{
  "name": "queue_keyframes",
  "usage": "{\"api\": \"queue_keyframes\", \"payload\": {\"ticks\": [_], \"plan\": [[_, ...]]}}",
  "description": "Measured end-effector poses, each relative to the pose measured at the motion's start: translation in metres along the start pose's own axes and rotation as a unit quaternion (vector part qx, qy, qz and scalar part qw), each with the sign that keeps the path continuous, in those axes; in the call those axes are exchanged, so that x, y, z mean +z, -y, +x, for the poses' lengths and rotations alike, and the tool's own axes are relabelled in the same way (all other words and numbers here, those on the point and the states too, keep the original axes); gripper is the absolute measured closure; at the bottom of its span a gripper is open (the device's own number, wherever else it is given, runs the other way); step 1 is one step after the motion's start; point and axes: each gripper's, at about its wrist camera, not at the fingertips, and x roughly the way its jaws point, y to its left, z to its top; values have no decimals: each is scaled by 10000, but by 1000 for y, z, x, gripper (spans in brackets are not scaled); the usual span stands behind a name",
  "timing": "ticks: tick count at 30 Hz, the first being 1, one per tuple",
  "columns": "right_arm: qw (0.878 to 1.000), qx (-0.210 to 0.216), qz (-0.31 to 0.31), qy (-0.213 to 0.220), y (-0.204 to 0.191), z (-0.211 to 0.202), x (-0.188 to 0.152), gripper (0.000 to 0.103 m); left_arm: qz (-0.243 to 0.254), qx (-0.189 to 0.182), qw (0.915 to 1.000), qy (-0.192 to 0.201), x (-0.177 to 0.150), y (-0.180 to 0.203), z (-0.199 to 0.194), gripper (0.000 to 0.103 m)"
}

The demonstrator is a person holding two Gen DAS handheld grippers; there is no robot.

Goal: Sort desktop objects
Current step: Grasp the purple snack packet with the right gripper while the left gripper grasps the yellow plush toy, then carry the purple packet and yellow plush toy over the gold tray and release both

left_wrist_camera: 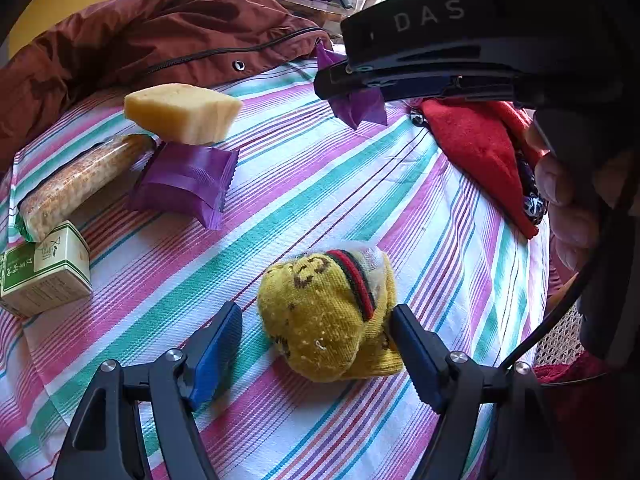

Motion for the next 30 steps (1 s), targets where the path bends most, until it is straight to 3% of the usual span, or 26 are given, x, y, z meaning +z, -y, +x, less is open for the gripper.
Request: {"api": "queue_keyframes", "payload": {"ticks": [3,7,18,24,30], "plan": [[9999,62,-97,29,-5,-1,-2,58,8,140,9999,15,-3,-3,-7,53],[9985,203,-515,0,-24,2,-5,58,-43,298,9994,194,-16,-14,-27,65],[9869,595,-1499,49,-75,-3,-19,58,-756,748,9917,725,-76,-76,-109,66],[9812,701,-1784,231,-98,-14,-26,58,-897,1128,9825,1180,-104,-84,-163,66],[9808,658,-1817,266,-112,-24,-31,58,-1190,1526,9677,1617,-139,-104,-223,66]]}}
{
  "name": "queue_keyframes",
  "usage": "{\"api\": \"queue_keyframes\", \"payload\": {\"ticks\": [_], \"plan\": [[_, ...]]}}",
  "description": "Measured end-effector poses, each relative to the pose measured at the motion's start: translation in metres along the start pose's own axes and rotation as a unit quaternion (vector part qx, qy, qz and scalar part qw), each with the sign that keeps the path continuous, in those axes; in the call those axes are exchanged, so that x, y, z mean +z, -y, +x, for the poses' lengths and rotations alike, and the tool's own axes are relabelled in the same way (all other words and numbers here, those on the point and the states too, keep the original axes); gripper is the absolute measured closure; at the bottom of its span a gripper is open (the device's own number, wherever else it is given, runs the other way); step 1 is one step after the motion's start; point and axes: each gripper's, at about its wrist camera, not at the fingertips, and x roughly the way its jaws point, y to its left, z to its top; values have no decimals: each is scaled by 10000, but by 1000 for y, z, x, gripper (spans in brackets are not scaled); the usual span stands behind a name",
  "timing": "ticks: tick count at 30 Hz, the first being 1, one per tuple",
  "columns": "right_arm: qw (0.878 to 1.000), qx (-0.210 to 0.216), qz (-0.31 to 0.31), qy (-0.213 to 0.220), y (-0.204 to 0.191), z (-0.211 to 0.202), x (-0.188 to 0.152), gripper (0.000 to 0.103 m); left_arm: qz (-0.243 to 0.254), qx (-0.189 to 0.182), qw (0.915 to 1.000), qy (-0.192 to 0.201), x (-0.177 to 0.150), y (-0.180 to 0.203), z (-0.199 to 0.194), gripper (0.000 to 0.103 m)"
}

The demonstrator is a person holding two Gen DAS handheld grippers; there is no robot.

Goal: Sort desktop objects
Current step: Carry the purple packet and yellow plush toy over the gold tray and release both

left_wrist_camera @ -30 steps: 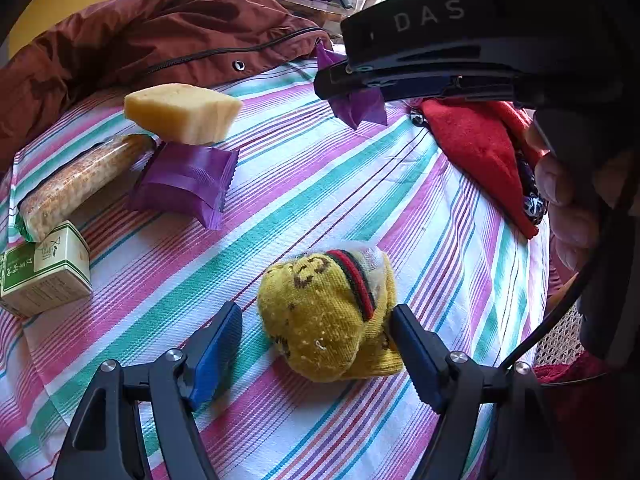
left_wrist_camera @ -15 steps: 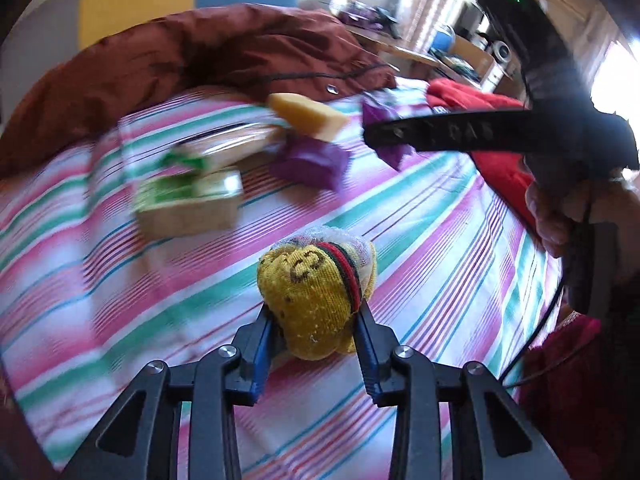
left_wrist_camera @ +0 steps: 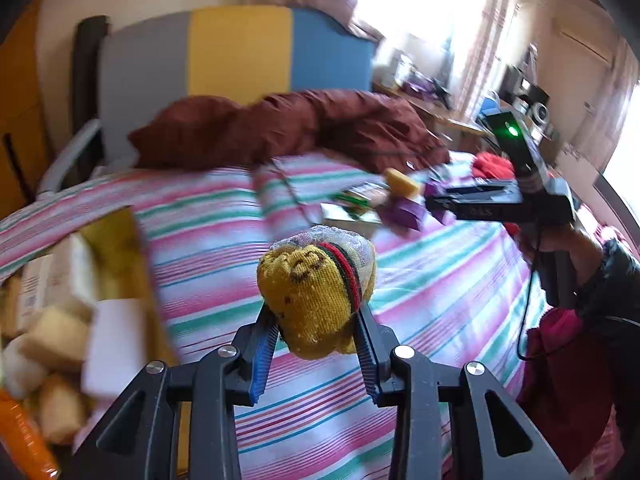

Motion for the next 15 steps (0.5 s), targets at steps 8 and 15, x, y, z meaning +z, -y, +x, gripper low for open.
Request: {"api": "queue_keyframes", "payload": {"ticks": [8,15], "plan": [[9988,347,-221,277,-55,-34,13,58,-399,679,9962,373,-19,-54,-53,66],[9905,1098,-647,515,-140,-63,18,58,-756,1337,9868,508,-44,-98,-80,66]]}}
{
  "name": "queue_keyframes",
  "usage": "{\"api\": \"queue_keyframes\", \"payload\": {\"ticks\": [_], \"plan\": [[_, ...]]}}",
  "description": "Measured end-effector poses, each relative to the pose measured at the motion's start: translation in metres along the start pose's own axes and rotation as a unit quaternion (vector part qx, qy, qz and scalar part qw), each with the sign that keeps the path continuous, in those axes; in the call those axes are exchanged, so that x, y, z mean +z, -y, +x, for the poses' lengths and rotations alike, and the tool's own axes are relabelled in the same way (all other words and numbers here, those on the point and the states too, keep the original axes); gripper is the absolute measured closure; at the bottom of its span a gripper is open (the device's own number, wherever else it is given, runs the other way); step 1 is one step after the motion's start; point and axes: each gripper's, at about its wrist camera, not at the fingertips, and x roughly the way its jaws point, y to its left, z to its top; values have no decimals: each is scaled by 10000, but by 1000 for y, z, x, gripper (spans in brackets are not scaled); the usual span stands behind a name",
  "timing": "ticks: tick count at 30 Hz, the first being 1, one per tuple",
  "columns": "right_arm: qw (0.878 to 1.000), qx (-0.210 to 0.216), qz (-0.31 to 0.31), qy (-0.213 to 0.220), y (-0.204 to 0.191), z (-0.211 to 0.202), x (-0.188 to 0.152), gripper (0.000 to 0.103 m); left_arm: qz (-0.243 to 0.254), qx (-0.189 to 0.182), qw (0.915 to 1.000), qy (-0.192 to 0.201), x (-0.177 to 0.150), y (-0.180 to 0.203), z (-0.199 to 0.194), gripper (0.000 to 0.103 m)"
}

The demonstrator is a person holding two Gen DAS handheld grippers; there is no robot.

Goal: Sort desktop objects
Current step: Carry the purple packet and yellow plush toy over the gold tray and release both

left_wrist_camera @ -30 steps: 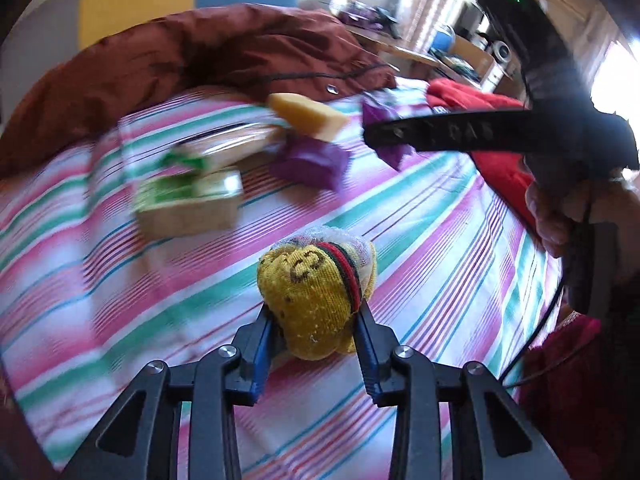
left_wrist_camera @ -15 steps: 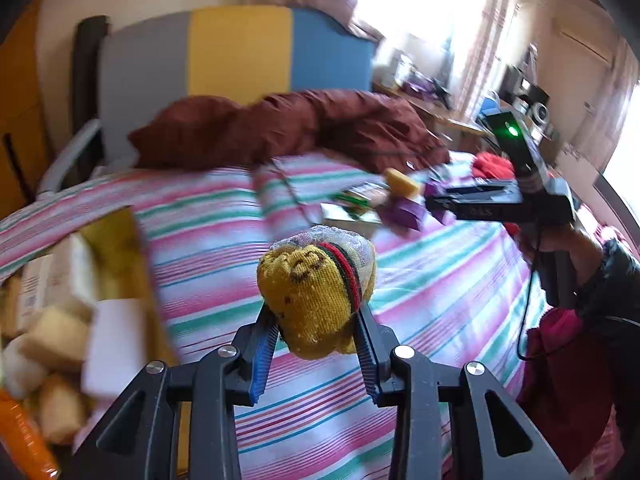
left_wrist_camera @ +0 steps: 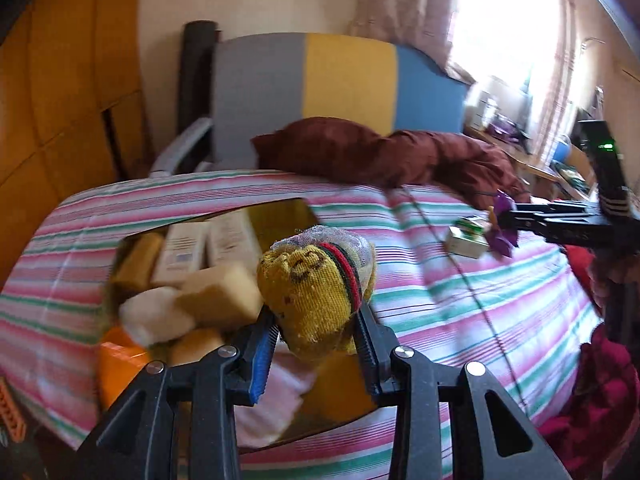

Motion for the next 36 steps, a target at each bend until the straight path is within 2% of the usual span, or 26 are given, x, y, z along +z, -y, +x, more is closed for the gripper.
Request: {"api": "queue_keyframes", "payload": {"ticks": [5,10,14,26,36], "plan": [[9980,526,-362,-7,-69,5,4,58,-206,326,9992,85,-8,-30,-9,66],[9942,916,-561,-111,-127,17,-4,58,-461,452,9979,90,-17,-56,-12,66],[9924,1100,-531,-175,-152,23,-10,58,-572,500,9971,51,-23,-68,-11,66],[9931,1058,-399,-311,-182,42,-9,56,-826,516,9952,-117,-34,-87,1,65],[9940,957,-436,-313,-190,48,-15,56,-880,583,9943,-142,-36,-90,5,63]]}}
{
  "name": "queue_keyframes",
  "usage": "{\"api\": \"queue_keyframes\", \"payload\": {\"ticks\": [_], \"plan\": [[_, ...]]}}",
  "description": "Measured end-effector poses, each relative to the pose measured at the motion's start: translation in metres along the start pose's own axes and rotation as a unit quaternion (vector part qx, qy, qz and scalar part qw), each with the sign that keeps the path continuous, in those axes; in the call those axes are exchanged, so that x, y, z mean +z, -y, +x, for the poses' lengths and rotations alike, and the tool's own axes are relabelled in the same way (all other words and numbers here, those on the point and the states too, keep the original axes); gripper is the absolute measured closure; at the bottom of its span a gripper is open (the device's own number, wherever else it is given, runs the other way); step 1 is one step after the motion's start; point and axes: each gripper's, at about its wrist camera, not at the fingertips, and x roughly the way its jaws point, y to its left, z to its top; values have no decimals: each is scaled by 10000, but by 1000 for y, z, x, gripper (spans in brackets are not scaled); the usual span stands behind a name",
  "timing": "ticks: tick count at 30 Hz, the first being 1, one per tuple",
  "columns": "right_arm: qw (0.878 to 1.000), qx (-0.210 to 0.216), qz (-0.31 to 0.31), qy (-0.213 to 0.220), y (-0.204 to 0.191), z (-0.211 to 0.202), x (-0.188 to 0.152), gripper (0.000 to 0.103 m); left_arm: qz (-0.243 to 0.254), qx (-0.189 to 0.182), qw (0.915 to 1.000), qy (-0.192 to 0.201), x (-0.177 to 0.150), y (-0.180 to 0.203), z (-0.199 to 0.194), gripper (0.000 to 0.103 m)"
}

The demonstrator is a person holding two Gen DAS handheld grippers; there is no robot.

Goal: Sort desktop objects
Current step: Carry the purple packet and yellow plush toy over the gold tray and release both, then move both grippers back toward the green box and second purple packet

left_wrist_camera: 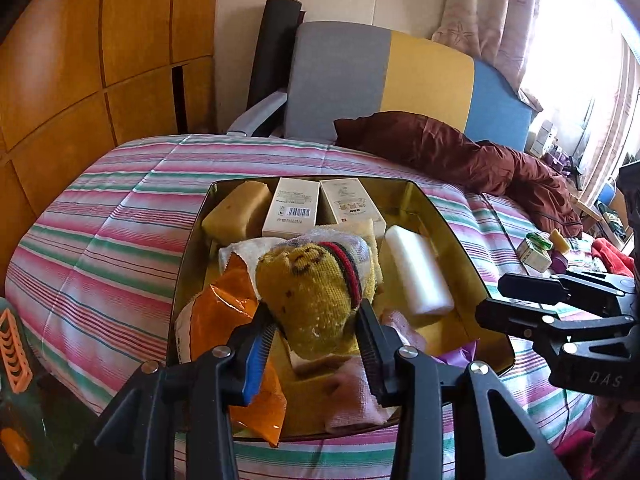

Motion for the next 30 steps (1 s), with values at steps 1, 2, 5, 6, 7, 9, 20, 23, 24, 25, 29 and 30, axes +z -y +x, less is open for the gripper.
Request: {"api": "queue_keyframes", "payload": {"ticks": [1,2,5,6,7,9,20,23,24,25,29,30], "plan": [[10000,-24,-4,-1,-1,0,-1,54,-7,4,10000,-8,0,0,1,63],[10000,-27,-7,21,-1,0,-2,52,-8,8,10000,-22,-1,0,1,63],[9998,-61,13,201,-2,-4,-5,40,-7,24,10000,-38,-1,-1,2,62],[9994,-102,41,322,-2,-7,-6,32,-11,28,10000,-42,-1,-1,3,62],[9989,-161,65,429,-3,-11,-7,21,-12,41,10000,-34,-1,-1,2,60],[9969,-332,128,701,-3,-19,-7,10,-1,33,10000,-17,-1,0,1,56],[9904,-171,726,1164,11,-37,-10,2,113,50,9999,19,0,7,-2,46],[9896,-330,644,1245,11,-42,-13,2,117,84,9999,45,0,8,-3,46],[9890,-393,620,1281,12,-43,-13,2,99,110,9999,58,0,8,-4,46],[9886,-422,609,1310,12,-45,-14,2,80,123,9999,62,0,8,-4,46],[9882,-423,785,1249,22,-46,-14,2,74,257,9996,121,2,8,-6,46],[9883,-271,891,1207,27,-45,-15,2,77,282,9995,145,2,8,-7,46]]}}
